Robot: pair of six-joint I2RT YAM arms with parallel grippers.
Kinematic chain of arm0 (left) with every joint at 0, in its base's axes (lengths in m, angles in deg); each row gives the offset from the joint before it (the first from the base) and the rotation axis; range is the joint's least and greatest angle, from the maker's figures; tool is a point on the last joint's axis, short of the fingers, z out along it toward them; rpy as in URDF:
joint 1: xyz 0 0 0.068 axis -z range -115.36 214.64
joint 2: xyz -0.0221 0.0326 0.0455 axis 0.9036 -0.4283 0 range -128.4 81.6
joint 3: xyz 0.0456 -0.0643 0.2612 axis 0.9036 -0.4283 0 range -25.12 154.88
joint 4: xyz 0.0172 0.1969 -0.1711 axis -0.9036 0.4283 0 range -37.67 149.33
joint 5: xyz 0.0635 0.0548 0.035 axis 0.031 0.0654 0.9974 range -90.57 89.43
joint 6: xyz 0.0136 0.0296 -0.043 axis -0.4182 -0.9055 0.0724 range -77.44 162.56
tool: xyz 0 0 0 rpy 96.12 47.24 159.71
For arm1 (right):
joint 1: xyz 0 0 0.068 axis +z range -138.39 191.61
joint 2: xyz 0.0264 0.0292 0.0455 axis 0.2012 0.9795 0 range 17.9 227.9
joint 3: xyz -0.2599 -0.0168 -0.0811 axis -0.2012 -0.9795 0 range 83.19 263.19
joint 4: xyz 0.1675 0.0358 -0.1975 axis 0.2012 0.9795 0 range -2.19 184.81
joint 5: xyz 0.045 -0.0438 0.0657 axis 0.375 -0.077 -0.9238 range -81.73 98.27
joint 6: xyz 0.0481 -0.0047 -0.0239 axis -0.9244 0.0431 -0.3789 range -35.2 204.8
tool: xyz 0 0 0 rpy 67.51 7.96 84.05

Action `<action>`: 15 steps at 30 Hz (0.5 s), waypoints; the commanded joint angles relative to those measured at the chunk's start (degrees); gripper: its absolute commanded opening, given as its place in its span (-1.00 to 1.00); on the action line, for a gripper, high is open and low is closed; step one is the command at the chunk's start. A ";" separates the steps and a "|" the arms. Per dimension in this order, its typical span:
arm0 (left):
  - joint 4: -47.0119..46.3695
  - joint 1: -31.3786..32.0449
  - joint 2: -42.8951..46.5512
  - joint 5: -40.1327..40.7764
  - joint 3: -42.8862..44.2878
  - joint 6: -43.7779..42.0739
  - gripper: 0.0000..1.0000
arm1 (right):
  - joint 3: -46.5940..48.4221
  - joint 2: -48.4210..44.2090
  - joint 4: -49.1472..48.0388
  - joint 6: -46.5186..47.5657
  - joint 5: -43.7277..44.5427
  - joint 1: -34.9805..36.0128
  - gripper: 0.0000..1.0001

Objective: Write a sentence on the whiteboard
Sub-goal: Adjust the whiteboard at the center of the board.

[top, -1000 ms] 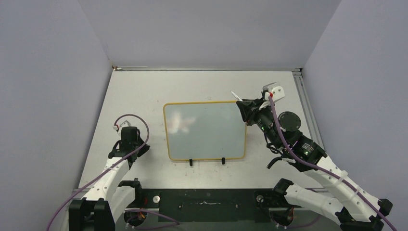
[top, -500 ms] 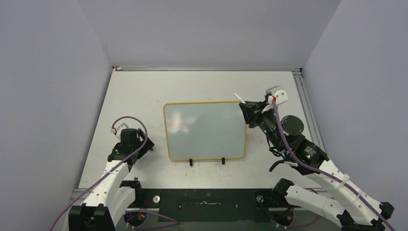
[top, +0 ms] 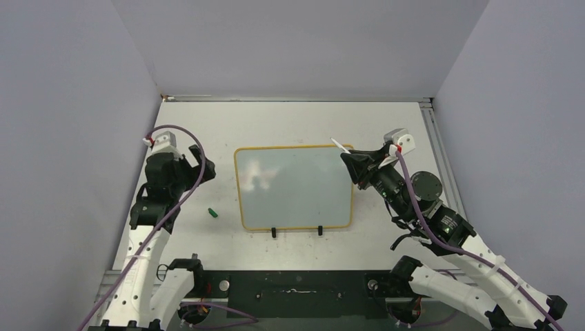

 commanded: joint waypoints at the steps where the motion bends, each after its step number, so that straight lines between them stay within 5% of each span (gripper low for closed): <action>1: -3.09 -0.39 0.21 -10.90 7.35 -11.16 0.95 | -0.80 -1.21 -4.51 -1.03 -6.02 0.27 -0.89; 5: -8.49 -1.81 -1.79 -24.21 10.33 -15.85 0.94 | -1.60 -1.22 -6.12 -2.39 -11.94 0.32 -0.89; 10: -21.92 -7.63 -4.82 -50.87 6.59 -14.17 0.92 | -3.76 -1.14 -9.33 -6.91 -14.58 0.25 -0.89; 15: -26.90 -7.91 -9.60 -59.36 3.84 -13.12 0.92 | -4.98 -1.18 -10.72 -9.50 -15.25 0.38 -0.89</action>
